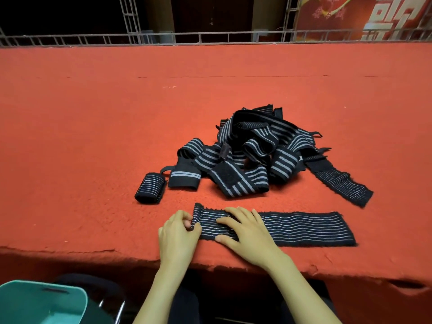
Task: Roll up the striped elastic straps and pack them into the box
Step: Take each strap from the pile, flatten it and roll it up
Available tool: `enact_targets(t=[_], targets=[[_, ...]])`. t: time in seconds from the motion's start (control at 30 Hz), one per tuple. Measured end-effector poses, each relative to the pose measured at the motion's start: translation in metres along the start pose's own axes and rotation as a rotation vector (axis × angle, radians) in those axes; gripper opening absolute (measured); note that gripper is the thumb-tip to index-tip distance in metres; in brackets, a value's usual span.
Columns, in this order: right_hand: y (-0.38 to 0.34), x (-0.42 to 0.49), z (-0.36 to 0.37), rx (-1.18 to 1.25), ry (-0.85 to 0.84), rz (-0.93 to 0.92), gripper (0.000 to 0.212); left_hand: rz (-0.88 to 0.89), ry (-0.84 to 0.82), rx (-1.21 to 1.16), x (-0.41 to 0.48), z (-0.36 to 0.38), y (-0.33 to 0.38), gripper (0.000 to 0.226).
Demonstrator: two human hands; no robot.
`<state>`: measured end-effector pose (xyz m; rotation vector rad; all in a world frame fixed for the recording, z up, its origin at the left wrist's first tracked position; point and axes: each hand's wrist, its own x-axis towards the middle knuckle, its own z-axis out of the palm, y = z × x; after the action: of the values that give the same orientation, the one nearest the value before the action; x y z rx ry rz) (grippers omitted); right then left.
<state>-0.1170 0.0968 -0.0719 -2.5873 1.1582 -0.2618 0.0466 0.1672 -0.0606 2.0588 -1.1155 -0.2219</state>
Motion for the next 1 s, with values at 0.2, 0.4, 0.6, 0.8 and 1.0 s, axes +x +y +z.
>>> enact_targets(t=[0.2, 0.4, 0.6, 0.8, 1.0], targets=[[0.004, -0.005, 0.001, 0.012, 0.002, 0.019, 0.081, 0.106, 0.008, 0.006, -0.010, 0.013, 0.010, 0.012], [0.013, -0.011, -0.001, 0.039, 0.004, 0.048, 0.080, 0.170, -0.072, -0.024, -0.007, 0.012, 0.004, 0.009], [0.014, -0.012, 0.000, 0.035, 0.008, 0.050, 0.080, 0.105, -0.200, -0.123, 0.003, 0.003, 0.001, 0.021], [0.018, -0.015, 0.002, 0.050, 0.026, 0.036, 0.077, 0.038, -0.193, -0.055, 0.001, 0.009, 0.008, 0.024], [0.024, -0.018, 0.000, 0.082, 0.057, 0.021, 0.072, 0.106, -0.101, 0.021, -0.006, 0.021, 0.019, 0.015]])
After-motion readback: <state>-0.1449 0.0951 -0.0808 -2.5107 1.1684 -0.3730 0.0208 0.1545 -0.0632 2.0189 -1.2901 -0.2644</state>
